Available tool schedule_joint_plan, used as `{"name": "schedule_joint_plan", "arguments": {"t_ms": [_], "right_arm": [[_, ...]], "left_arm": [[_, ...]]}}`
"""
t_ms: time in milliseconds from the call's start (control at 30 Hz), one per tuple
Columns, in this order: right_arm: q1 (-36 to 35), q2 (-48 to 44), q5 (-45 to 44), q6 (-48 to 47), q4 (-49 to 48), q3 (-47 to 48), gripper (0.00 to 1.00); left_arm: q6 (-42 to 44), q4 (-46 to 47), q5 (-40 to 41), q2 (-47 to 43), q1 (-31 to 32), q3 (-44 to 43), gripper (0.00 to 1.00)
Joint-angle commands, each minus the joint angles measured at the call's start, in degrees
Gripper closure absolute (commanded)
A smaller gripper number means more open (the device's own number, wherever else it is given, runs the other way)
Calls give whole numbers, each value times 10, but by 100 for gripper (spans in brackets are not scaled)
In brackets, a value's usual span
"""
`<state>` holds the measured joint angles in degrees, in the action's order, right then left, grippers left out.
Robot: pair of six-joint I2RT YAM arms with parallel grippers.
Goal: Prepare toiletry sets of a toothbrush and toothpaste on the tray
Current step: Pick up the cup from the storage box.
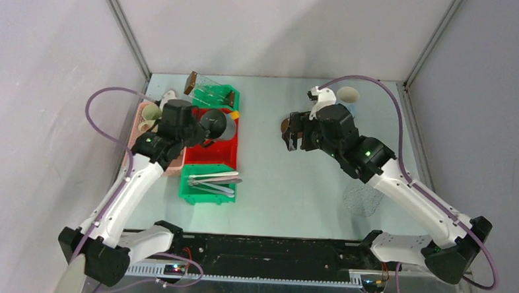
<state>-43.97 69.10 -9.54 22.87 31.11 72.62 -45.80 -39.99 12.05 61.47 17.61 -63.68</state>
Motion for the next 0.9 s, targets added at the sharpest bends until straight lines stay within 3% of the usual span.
{"name": "schedule_joint_plan", "arguments": {"t_ms": [0,300,533,867], "right_arm": [[-24,13,-51,48,-40,22,22],[-75,46,-124,51,-87,22,23],[-91,72,-136,25,-137,26,23],[-92,172,-108,11,-52,145,23]], "left_arm": [[-120,103,48,6,55,3,100],[-224,121,74,63,140,-3,100],[-237,131,106,87,190,-13,100],[-219,119,176,104,236,-42,100]]}}
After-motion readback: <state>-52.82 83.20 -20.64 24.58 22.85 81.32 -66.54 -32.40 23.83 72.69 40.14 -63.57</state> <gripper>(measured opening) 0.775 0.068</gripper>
